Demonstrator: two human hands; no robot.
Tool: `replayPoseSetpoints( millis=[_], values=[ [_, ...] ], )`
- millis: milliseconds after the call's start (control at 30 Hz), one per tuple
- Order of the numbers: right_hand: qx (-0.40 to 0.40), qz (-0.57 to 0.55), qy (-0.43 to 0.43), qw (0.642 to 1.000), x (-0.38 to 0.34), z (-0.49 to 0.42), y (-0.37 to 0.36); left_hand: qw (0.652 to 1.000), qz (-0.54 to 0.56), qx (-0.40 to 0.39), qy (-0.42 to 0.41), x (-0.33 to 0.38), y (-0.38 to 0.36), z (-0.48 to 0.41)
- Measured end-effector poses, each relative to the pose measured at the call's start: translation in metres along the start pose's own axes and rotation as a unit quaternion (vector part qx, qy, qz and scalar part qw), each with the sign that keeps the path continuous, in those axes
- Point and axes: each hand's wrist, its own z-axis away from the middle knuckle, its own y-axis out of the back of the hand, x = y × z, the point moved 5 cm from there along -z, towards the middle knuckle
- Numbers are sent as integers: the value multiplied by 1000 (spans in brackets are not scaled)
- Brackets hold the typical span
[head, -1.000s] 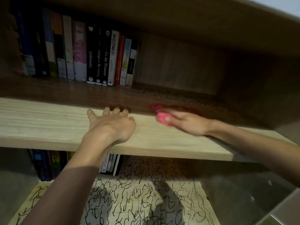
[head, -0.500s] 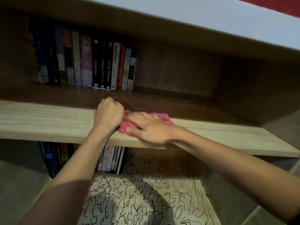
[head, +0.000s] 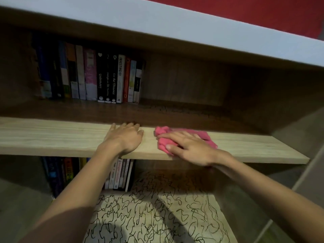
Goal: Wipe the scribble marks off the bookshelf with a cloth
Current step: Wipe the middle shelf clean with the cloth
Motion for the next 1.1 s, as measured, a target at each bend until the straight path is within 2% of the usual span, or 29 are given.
replayPoseSetpoints(
  millis=[67,133,233,300,367,433,533,600,667,767,800,833,867,933,1000,1100],
  values=[
    [-7,-49,2,999,22,23,7,1000,-1,1,-7,0,0,-1],
    [4,-82,-87,993,68,24,18,1000,-4,2,-13,1,0,0],
    [31,-9,-261,965,127,4,27,1000,-9,14,-23,3,2,1],
    [23,14,-307,951,135,-15,24,999,5,28,-18,4,4,2],
    [16,14,-283,959,121,-22,17,999,18,40,-3,5,7,2],
    [22,13,-218,976,94,-10,15,999,-2,36,13,5,8,-3],
    [18,17,-117,993,74,26,13,998,-35,-7,48,17,6,-17],
    [4,-9,-91,996,86,45,17,996,-51,-45,65,35,1,-28],
    [11,-26,-124,992,121,56,27,994,-60,-71,63,59,-7,-39],
    [31,13,-272,962,192,55,38,994,-60,-83,38,92,-16,-51],
    [39,-8,-307,951,210,48,40,994,-55,-91,34,99,-18,-55],
    [39,-30,-315,948,221,40,41,993,-49,-99,33,104,-20,-60],
    [38,-47,-285,957,220,33,39,993,-45,-106,34,105,-23,-66],
    [92,-46,-263,959,213,27,41,992,-40,-118,37,101,-27,-79],
    [54,-81,-264,960,203,37,37,992,-15,-121,28,98,-31,-91],
    [37,-66,-204,976,202,73,29,995,11,-99,28,97,-33,-105]
  ],
)
